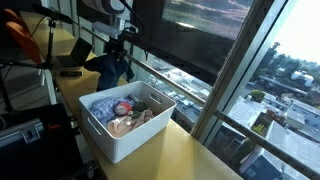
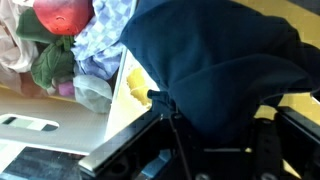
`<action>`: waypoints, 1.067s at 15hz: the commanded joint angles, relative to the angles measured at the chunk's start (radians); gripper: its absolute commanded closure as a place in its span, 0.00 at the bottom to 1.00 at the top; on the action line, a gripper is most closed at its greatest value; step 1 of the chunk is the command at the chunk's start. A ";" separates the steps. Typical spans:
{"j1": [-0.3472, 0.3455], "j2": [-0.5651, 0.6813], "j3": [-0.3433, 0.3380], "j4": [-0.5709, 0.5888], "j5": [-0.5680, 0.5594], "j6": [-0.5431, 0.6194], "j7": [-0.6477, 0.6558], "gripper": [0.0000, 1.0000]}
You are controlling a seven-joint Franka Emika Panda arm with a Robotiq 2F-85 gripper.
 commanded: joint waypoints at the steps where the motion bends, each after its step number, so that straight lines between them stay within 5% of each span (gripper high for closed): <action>1: 0.002 0.073 -0.001 0.011 0.049 0.000 -0.007 0.96; 5: 0.017 0.142 0.004 0.034 0.061 -0.005 -0.004 0.96; 6: 0.022 0.151 0.004 0.039 0.058 -0.003 0.000 0.85; 7: 0.025 0.158 0.003 0.045 0.057 -0.006 0.000 0.58; 14: 0.032 0.182 -0.014 0.030 0.031 0.023 0.002 0.14; 15: 0.031 0.185 -0.017 0.022 0.028 0.030 0.000 0.58; 16: 0.031 0.189 -0.022 0.016 0.018 0.040 -0.001 0.51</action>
